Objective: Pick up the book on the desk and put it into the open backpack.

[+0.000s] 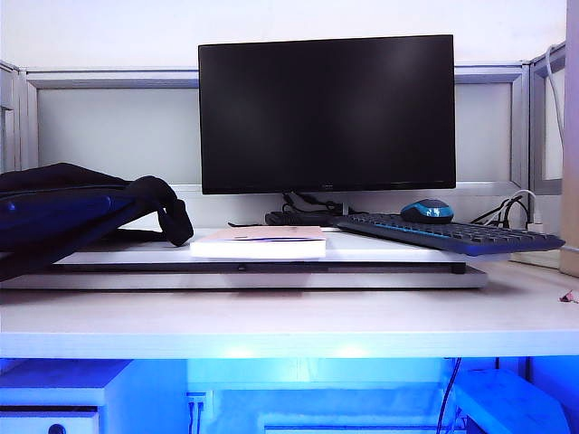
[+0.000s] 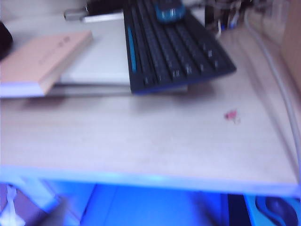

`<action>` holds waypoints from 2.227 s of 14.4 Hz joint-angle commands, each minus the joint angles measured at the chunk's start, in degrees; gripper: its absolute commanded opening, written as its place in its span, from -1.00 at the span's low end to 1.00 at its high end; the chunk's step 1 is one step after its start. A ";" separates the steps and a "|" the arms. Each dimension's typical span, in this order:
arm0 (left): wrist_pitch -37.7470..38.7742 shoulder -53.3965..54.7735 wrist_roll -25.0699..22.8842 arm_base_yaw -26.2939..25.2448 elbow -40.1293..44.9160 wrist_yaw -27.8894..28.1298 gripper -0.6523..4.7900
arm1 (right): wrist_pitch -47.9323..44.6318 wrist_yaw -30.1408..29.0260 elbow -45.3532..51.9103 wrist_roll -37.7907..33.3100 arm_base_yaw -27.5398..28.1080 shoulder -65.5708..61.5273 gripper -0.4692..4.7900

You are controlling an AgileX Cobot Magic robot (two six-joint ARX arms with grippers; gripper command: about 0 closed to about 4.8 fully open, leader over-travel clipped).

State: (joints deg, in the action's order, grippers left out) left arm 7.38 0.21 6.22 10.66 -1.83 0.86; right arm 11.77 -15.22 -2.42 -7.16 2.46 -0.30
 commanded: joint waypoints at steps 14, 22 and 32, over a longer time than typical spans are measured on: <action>-0.87 10.32 13.68 0.00 -24.70 -7.30 1.00 | -7.80 -1.70 -20.22 -8.55 0.00 -4.70 1.00; -8.17 23.56 13.70 -0.11 -34.01 -7.02 1.00 | -42.18 -19.02 -31.08 -38.16 -19.67 -54.12 1.00; -6.05 23.54 13.94 -1.55 -34.10 -7.61 1.00 | -73.77 -14.71 -38.38 -69.55 -22.73 -106.92 1.00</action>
State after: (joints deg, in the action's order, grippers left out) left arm 1.56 23.75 20.23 9.17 -35.62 -6.48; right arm -60.66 -29.65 -40.12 -76.38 -20.25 -106.72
